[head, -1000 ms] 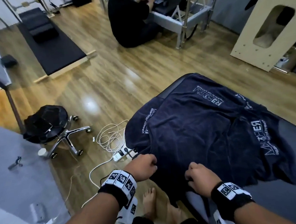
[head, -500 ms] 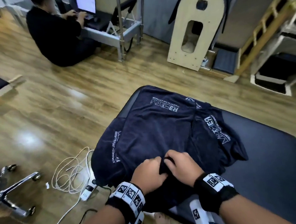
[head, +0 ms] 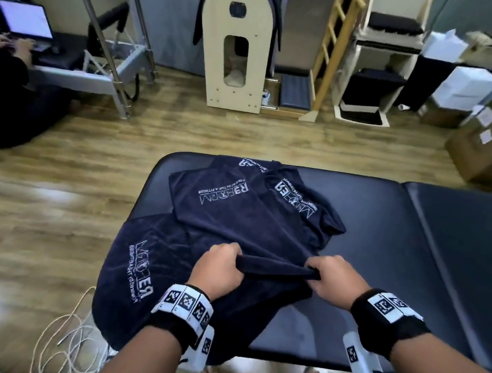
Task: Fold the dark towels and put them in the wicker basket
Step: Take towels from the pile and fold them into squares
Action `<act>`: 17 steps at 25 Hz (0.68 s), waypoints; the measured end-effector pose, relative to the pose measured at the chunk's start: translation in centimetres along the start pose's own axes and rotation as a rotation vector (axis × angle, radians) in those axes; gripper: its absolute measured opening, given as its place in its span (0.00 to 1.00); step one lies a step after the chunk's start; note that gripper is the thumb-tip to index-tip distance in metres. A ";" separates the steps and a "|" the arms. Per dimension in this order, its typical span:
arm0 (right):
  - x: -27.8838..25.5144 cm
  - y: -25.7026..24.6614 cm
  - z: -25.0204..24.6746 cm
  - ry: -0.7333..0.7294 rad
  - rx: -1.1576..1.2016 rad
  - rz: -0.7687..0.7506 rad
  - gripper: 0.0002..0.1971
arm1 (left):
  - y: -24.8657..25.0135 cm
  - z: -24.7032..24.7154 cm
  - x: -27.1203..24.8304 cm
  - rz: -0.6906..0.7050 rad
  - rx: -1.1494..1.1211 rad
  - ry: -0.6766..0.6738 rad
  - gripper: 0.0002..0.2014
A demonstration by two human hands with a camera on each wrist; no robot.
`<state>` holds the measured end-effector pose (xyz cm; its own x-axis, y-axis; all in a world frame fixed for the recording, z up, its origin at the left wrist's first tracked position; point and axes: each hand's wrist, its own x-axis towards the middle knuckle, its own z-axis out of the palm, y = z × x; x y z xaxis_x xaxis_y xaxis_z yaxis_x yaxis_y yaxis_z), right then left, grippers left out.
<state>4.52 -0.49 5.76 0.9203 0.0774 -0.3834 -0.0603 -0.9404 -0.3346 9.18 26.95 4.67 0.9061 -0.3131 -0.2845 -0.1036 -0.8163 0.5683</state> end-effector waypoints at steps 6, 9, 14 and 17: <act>-1.8 9.1 -1.9 -0.007 0.043 0.140 0.03 | 8.3 4.1 3.1 0.100 -0.030 0.012 0.05; -3.2 16.3 -3.5 0.009 0.109 0.157 0.02 | 15.0 7.7 5.1 0.120 -0.004 -0.007 0.05; -7.4 29.1 -6.9 0.071 0.147 0.247 0.05 | 27.1 14.0 7.2 0.209 0.042 -0.087 0.06; -11.6 35.5 -8.7 0.097 0.176 0.358 0.02 | 33.8 17.1 7.7 0.327 0.034 -0.197 0.12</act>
<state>-4.98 -37.62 5.83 0.8610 -0.2838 -0.4221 -0.4407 -0.8306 -0.3404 5.63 -11.40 8.48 0.7271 -0.6443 -0.2369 -0.3907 -0.6722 0.6289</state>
